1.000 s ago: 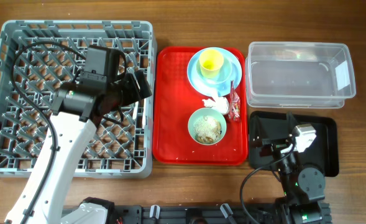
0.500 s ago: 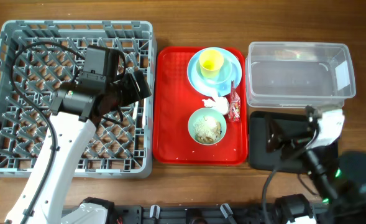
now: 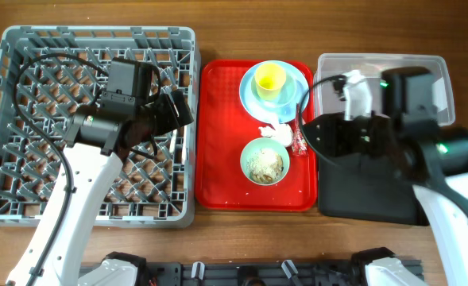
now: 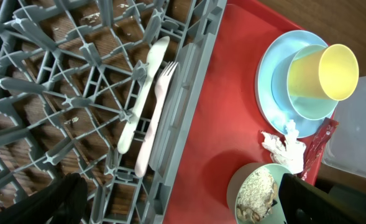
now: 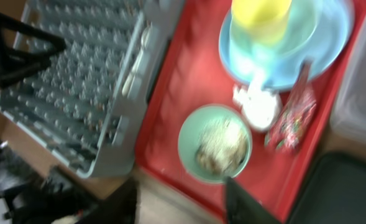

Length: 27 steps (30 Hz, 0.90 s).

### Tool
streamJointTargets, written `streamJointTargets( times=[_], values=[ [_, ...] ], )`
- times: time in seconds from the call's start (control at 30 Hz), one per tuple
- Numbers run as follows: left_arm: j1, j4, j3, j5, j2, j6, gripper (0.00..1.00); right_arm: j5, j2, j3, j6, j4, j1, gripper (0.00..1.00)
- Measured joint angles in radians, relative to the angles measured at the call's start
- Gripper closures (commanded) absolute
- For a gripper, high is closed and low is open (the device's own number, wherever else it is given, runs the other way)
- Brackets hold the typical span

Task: Sort waste into correct bins and load items into the dishwasher rack
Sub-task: 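Reach the right gripper to the green bowl and grasp its rim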

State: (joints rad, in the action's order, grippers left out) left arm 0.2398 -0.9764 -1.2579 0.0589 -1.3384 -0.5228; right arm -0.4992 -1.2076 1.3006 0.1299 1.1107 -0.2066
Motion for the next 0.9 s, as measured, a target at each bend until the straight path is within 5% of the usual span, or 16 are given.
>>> streamJointTargets(
  times=[0.3,0.47,0.7,0.9],
  values=[
    [0.000,0.000,0.000,0.000,0.000,0.000,0.00,0.159,-0.040,-0.145,0.123,-0.151,-0.296,0.61],
    [0.000,0.000,0.000,0.000,0.000,0.000,0.00,0.275,-0.045,-0.349,0.213,-0.422,-0.441,0.61],
    [0.000,0.000,0.000,0.000,0.000,0.000,0.00,0.356,-0.103,-0.529,0.246,-0.666,-0.546,0.62],
    [0.000,0.000,0.000,0.000,0.000,0.000,0.00,0.413,-0.223,-0.543,0.254,-0.760,-0.558,0.73]
  ],
)
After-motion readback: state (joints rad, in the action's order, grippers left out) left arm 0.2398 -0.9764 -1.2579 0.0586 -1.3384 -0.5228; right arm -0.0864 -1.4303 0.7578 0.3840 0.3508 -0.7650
